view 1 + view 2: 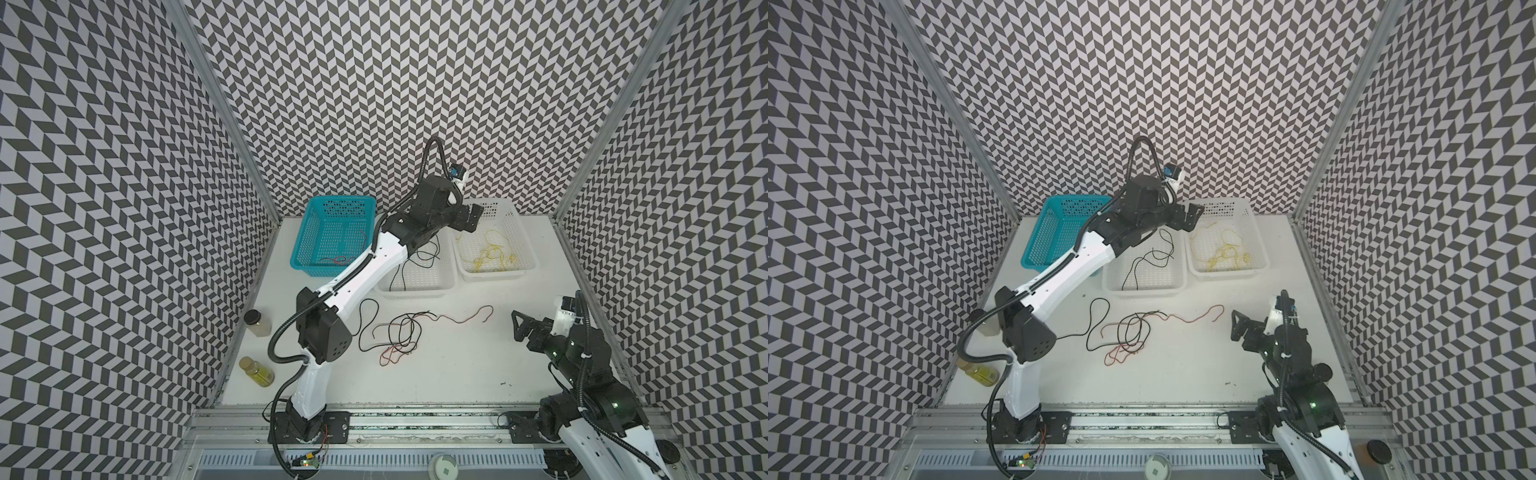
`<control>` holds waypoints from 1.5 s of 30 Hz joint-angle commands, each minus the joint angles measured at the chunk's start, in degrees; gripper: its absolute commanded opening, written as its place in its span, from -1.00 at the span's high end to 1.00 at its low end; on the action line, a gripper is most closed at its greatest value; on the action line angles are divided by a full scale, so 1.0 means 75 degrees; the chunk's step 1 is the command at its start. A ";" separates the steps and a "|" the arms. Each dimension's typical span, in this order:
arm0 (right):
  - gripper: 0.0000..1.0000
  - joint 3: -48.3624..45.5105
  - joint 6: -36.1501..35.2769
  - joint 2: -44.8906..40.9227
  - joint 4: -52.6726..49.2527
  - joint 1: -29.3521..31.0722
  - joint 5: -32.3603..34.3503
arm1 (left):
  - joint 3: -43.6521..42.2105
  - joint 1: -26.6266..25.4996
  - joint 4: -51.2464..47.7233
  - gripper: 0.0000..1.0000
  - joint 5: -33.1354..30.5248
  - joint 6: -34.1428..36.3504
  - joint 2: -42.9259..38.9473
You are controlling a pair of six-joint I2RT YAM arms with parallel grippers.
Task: Untangle the cables
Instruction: 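Draw the left gripper back while the right gripper moves over the black-red tangle, then grasp a black wire end from the tangle with the right gripper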
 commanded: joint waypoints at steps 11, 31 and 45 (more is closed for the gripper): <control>-0.95 0.0384 -0.0313 0.1838 0.0724 0.0712 -0.1394 | -0.5010 -0.0288 0.0401 -1.00 -0.1520 0.0032 -0.4689; -0.48 0.2655 0.1101 0.7041 0.2348 0.4716 -0.0638 | -0.9127 -0.0386 -0.1560 -1.00 -0.3459 -0.0412 -0.9418; 0.16 0.3639 0.2065 0.9808 0.3217 0.4954 -0.1732 | -0.9353 -0.0422 -0.1417 -0.95 -0.3548 -0.0257 -0.9448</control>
